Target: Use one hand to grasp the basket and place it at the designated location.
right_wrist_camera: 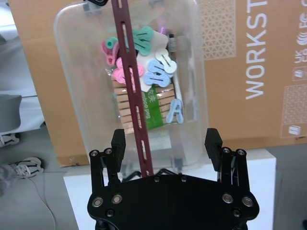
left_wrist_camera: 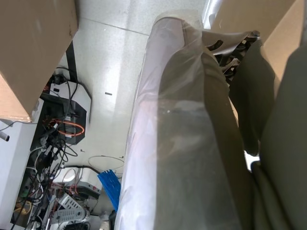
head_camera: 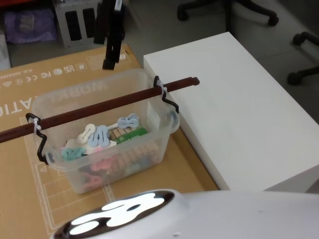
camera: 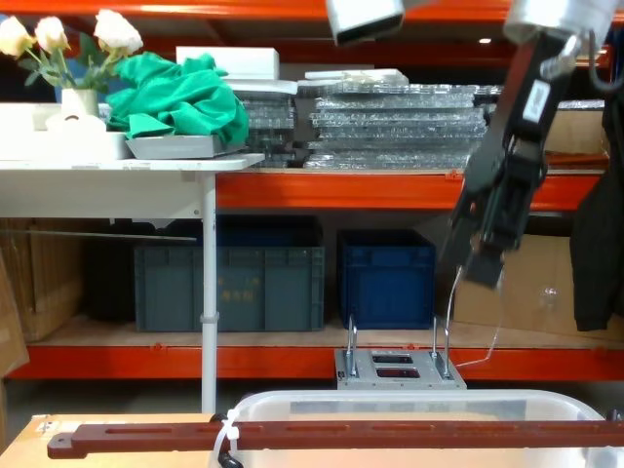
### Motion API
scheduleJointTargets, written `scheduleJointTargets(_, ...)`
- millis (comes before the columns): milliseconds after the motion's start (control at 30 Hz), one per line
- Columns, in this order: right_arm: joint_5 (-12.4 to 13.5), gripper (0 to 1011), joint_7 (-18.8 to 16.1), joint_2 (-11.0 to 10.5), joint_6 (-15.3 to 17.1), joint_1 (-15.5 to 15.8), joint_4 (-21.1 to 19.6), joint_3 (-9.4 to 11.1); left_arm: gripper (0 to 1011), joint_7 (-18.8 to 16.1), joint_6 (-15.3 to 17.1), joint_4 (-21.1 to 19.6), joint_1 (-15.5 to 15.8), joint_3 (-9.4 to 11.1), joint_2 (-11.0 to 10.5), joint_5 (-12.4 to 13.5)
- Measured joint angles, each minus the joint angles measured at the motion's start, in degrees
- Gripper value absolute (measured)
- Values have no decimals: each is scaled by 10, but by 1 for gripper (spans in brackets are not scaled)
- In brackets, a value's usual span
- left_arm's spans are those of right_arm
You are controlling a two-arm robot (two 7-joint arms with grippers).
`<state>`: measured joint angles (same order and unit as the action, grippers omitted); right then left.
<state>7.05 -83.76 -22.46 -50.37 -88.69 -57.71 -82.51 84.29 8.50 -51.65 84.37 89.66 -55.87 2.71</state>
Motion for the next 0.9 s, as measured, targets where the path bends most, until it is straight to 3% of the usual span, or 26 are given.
scheduleJointTargets(233,-1,1000,-2,7,-9,-30,21,2,0,0,0,0,0,0,0,0)
scheduleJointTargets(433,-18,1000,7,14,-12,-57,35,5,0,0,0,0,0,0,0,0)
scheduleJointTargets(900,-23,1000,10,16,-13,-63,38,3,0,0,0,0,0,0,0,0)
